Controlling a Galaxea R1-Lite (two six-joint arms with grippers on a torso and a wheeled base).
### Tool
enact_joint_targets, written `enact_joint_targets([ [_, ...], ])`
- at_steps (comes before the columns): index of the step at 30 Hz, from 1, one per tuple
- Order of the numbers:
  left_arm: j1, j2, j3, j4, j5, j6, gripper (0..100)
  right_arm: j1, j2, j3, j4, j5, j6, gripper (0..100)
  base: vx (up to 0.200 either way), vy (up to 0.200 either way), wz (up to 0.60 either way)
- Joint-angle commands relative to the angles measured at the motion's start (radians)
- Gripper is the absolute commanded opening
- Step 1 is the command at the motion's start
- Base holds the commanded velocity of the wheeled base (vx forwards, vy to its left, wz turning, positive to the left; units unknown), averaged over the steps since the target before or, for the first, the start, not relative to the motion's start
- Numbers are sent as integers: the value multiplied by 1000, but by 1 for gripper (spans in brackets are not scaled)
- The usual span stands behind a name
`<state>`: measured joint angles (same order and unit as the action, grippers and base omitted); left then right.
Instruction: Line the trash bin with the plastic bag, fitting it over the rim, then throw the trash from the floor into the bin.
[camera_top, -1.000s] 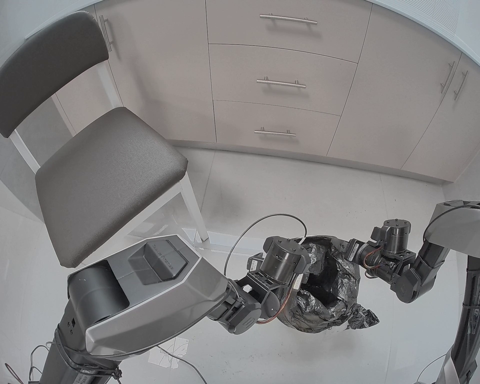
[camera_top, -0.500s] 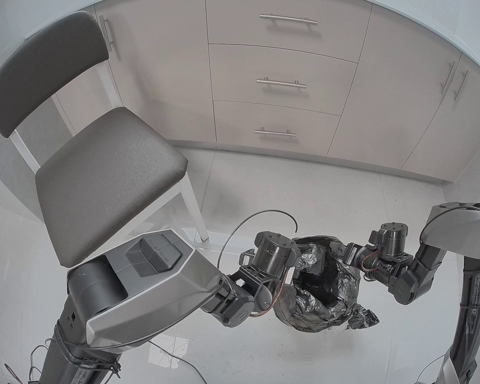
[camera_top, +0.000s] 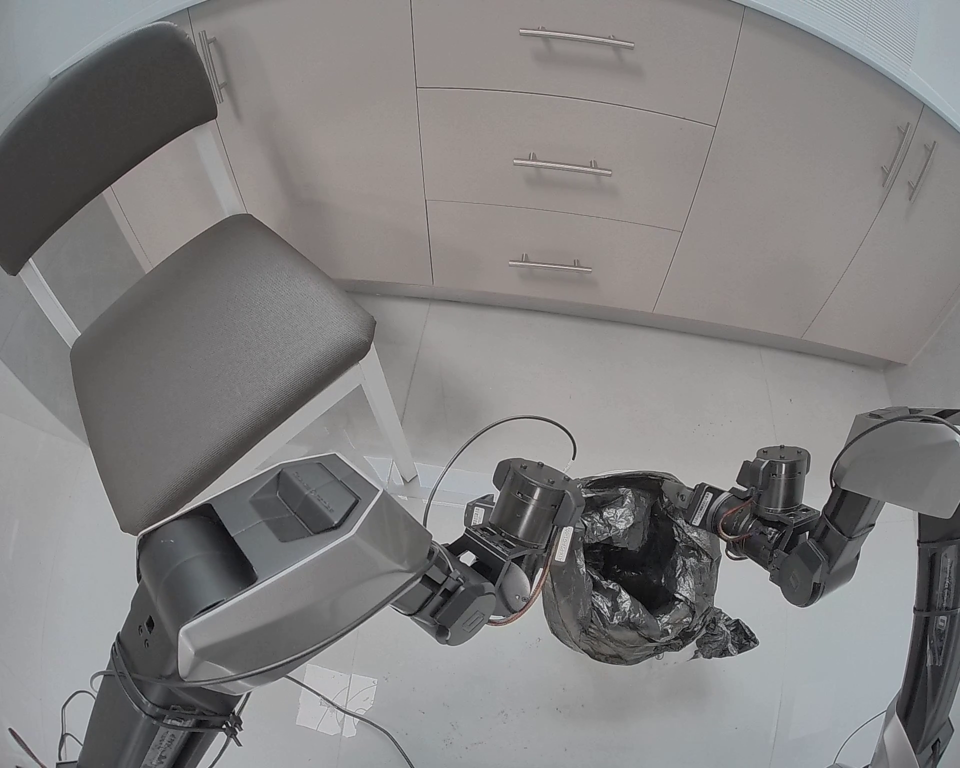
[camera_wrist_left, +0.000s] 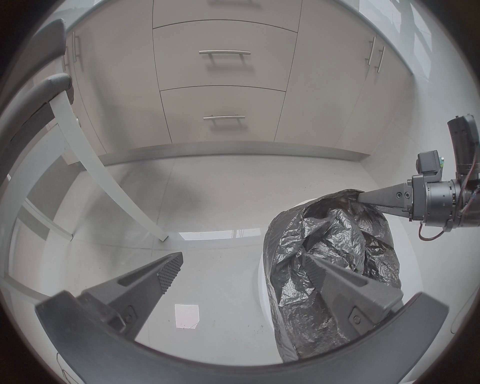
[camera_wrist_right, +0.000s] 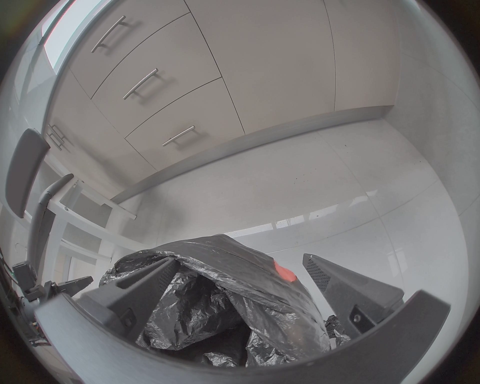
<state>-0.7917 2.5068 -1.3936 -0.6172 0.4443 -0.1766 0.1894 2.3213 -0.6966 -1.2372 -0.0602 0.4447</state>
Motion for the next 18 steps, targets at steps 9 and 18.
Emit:
enact_joint_targets([
  [9, -14, 30, -42, 11, 1, -1, 100, 7, 10, -4, -1, -4, 0, 100, 0, 0, 0],
  [18, 29, 93, -173, 88, 1, 31, 100, 7, 18, -20, -1, -23, 6, 100, 0, 0, 0],
])
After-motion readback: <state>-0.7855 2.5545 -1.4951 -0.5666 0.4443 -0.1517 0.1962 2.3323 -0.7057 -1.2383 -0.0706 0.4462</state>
